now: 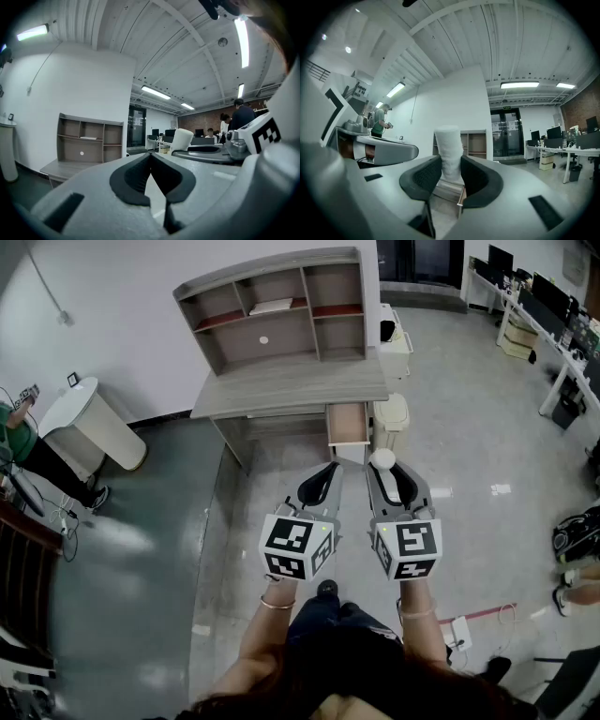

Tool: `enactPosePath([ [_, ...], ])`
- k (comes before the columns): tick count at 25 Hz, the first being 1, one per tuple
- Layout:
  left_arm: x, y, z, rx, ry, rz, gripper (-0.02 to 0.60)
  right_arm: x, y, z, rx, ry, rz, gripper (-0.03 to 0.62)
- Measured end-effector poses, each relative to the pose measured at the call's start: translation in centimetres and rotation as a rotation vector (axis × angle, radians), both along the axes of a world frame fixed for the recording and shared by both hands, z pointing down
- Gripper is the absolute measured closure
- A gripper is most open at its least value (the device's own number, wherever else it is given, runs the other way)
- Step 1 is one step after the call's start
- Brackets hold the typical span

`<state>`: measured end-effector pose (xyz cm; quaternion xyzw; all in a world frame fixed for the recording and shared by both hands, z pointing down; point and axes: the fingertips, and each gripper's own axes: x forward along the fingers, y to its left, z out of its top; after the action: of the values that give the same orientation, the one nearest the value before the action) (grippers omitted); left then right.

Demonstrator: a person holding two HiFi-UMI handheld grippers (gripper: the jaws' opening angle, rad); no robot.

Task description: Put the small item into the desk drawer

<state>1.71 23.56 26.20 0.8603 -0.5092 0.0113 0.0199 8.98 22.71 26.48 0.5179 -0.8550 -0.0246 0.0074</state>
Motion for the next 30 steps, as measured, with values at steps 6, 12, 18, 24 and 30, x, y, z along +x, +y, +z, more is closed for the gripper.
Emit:
enactPosePath([
  [6,0.7,-1.1,0.1,0.004,0.004,0.009,0.566,0.7,-0.8,-0.2,0.020,-0.022,0.004,0.479],
  [12,0.7,-3.2,0.3,0.003,0.006,0.032,0.566,0.9,-3.1,-0.1,0.028,-0.005,0.036,0.479],
  [18,0.0,-5.8,0.6,-0.001,0.002,0.057,0.566,0.0,-5.8,-0.1,0.037,0.020,0.057,0.479],
  [24,-0.7,-8.8,0.9,-0.009,0.008,0.085,0.566,-1.4,-8.7,0.6,0.002,0.046,0.062,0.477],
  [30,-2.2,-12.0,1.3,-0.010,0.016,0.094,0.566,-3.1,-11.7,0.9,0.010,0.052,0.069,0.478],
])
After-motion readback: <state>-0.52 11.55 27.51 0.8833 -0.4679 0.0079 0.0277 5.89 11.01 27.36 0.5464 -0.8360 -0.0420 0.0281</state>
